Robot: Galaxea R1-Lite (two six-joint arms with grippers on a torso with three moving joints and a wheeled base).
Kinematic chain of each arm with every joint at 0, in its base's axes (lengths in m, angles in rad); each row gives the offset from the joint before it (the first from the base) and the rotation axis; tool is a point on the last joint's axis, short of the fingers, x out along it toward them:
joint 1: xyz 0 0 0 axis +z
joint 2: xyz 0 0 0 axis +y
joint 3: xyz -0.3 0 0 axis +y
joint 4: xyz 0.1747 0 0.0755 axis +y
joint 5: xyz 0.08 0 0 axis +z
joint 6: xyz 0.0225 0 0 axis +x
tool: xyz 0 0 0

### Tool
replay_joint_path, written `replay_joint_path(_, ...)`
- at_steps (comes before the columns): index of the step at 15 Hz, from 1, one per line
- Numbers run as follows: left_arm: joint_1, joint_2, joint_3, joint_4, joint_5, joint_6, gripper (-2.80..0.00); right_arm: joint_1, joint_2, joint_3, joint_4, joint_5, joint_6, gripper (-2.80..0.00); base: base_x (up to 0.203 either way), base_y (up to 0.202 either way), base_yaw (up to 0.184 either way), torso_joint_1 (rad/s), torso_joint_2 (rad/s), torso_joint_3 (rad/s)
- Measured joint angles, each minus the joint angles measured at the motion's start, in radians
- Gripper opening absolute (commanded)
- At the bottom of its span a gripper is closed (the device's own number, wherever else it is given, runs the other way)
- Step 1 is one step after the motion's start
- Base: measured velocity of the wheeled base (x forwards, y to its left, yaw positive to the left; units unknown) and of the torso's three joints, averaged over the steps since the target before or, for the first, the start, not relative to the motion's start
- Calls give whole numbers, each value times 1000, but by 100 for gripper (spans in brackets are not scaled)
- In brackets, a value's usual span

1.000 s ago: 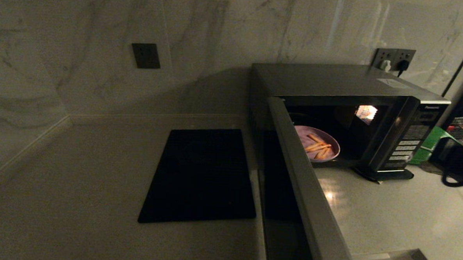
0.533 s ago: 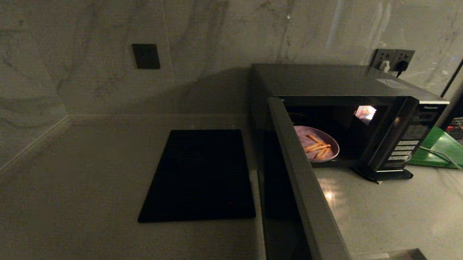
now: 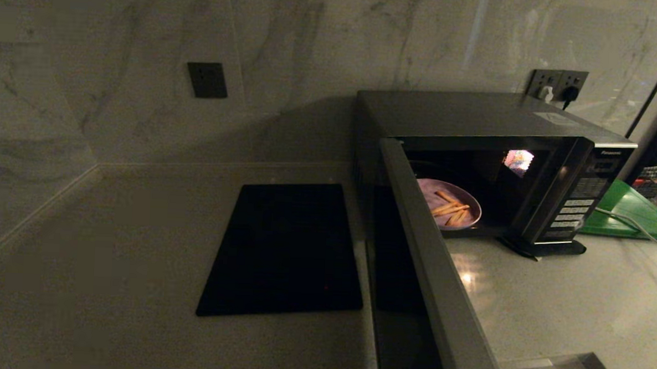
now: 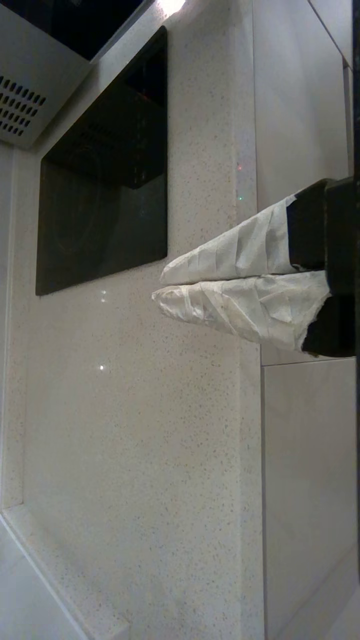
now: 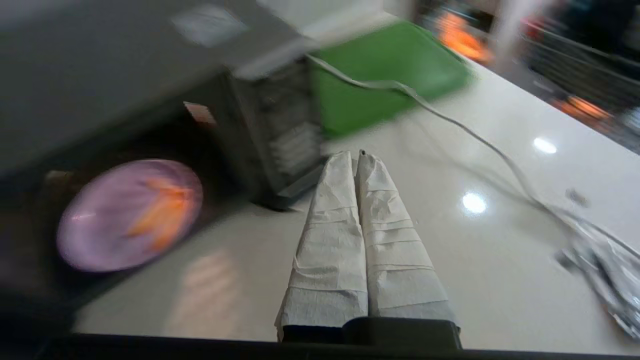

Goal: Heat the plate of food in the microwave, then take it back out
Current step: Close the microwave oven

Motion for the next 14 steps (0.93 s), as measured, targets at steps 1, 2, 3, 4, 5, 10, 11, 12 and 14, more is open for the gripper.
replay_joint_path(1, 0, 0, 0, 0, 0, 0, -280, 20, 5, -27, 1, 29, -2, -280, 0, 0, 0, 0, 0, 0)
replay_joint_path(2, 0, 0, 0, 0, 0, -1, -280, 37, 11, -54, 5, 69, -2, -280, 0, 0, 0, 0, 0, 0)
replay_joint_path(3, 0, 0, 0, 0, 0, 0, -280, 51, 19, -92, 20, 108, -2, -280, 0, 0, 0, 0, 0, 0)
replay_joint_path(4, 0, 0, 0, 0, 0, 0, -280, 64, 29, -141, 49, 139, -1, -280, 0, 0, 0, 0, 0, 0)
replay_joint_path(5, 0, 0, 0, 0, 0, 0, -280, 77, 40, -195, 83, 164, 2, -280, 0, 0, 0, 0, 0, 0)
replay_joint_path(10, 0, 0, 0, 0, 0, 0, -280, 249, 121, -467, 280, 260, 67, -280, 0, 0, 0, 0, 0, 0)
replay_joint_path(11, 0, 0, 0, 0, 0, 0, -280, 291, 141, -505, 312, 269, 86, -280, 0, 0, 0, 0, 0, 0)
replay_joint_path(12, 0, 0, 0, 0, 0, 0, -280, 333, 161, -535, 347, 275, 109, -280, 0, 0, 0, 0, 0, 0)
replay_joint_path(14, 0, 0, 0, 0, 0, 0, -280, 415, 191, -562, 399, 284, 157, -280, 0, 0, 0, 0, 0, 0)
